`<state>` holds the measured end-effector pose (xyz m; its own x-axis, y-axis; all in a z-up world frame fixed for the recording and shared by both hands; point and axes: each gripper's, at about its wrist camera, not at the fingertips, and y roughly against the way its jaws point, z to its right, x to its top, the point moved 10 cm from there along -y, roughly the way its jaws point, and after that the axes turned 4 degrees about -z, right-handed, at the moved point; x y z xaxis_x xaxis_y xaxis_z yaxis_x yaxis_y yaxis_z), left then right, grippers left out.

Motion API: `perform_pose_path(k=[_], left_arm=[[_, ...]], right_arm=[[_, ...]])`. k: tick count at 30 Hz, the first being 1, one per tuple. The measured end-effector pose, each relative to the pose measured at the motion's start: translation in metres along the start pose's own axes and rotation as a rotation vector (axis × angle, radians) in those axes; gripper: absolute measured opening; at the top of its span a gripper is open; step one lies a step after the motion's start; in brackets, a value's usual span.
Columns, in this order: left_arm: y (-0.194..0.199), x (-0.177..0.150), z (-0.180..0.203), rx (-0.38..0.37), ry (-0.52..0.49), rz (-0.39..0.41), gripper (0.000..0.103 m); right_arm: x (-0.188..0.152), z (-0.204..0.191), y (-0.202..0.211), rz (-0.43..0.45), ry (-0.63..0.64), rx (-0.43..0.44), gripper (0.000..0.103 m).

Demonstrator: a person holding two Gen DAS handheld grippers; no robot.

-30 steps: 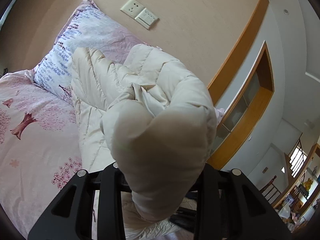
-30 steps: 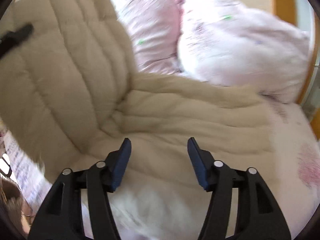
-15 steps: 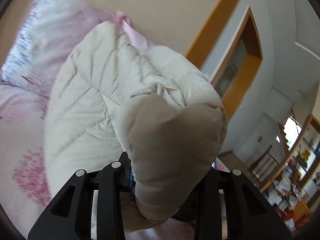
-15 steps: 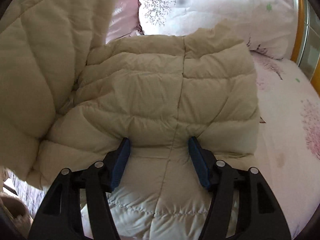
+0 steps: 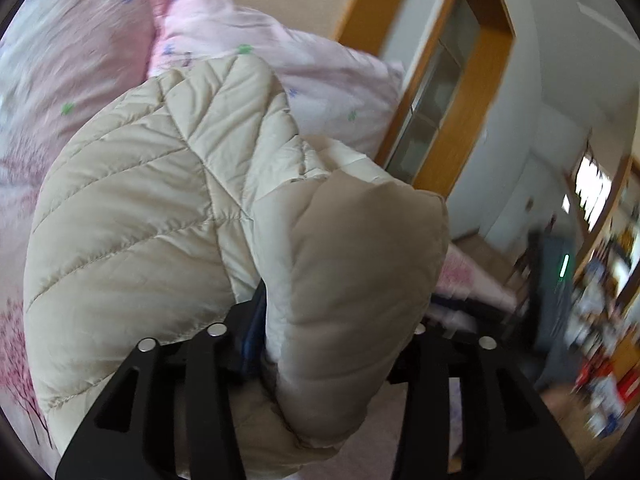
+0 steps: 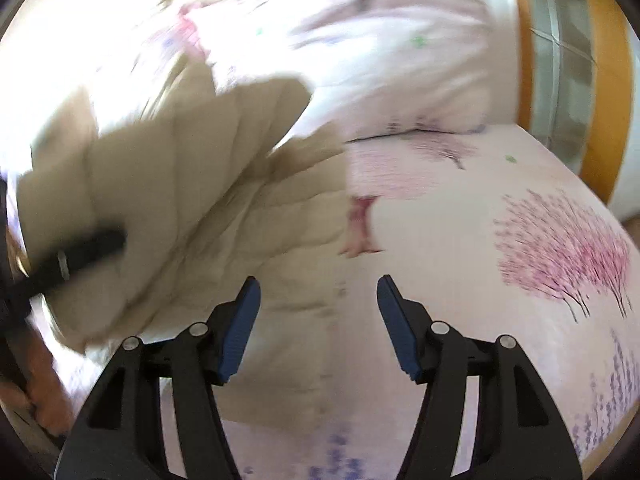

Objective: Fold large clothes

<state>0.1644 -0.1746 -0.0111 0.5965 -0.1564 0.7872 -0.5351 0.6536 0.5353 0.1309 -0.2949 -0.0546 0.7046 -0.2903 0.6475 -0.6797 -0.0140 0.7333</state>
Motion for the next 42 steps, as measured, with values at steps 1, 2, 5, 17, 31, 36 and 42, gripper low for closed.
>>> perform_pose_path(k=[1, 2, 5, 17, 31, 36, 42], left_arm=[[-0.003, -0.003, 0.004, 0.012, -0.032, -0.011, 0.047], [-0.011, -0.009, 0.01, 0.031, -0.081, -0.032, 0.048], [-0.027, -0.026, 0.025, 0.078, -0.202, -0.087, 0.054], [-0.062, -0.058, 0.046, 0.172, -0.4, -0.24, 0.077], [-0.007, -0.042, 0.065, 0.057, -0.402, -0.224, 0.08], [0.065, 0.02, 0.024, 0.059, -0.279, -0.054, 0.09], [0.06, 0.048, -0.068, 0.287, -0.142, -0.071, 0.089]], right_arm=[[0.004, 0.006, 0.002, 0.004, -0.043, 0.024, 0.061], [0.011, 0.011, 0.002, 0.006, -0.088, 0.058, 0.061], [0.031, 0.013, 0.008, 0.013, -0.206, 0.218, 0.061], [0.082, -0.046, -0.019, -0.108, -0.108, 0.343, 0.061], [0.085, -0.04, -0.065, -0.208, -0.22, 0.397, 0.012], [0.084, -0.038, -0.065, -0.212, -0.232, 0.407, 0.012], [0.087, -0.037, -0.058, -0.198, -0.23, 0.407, 0.012]])
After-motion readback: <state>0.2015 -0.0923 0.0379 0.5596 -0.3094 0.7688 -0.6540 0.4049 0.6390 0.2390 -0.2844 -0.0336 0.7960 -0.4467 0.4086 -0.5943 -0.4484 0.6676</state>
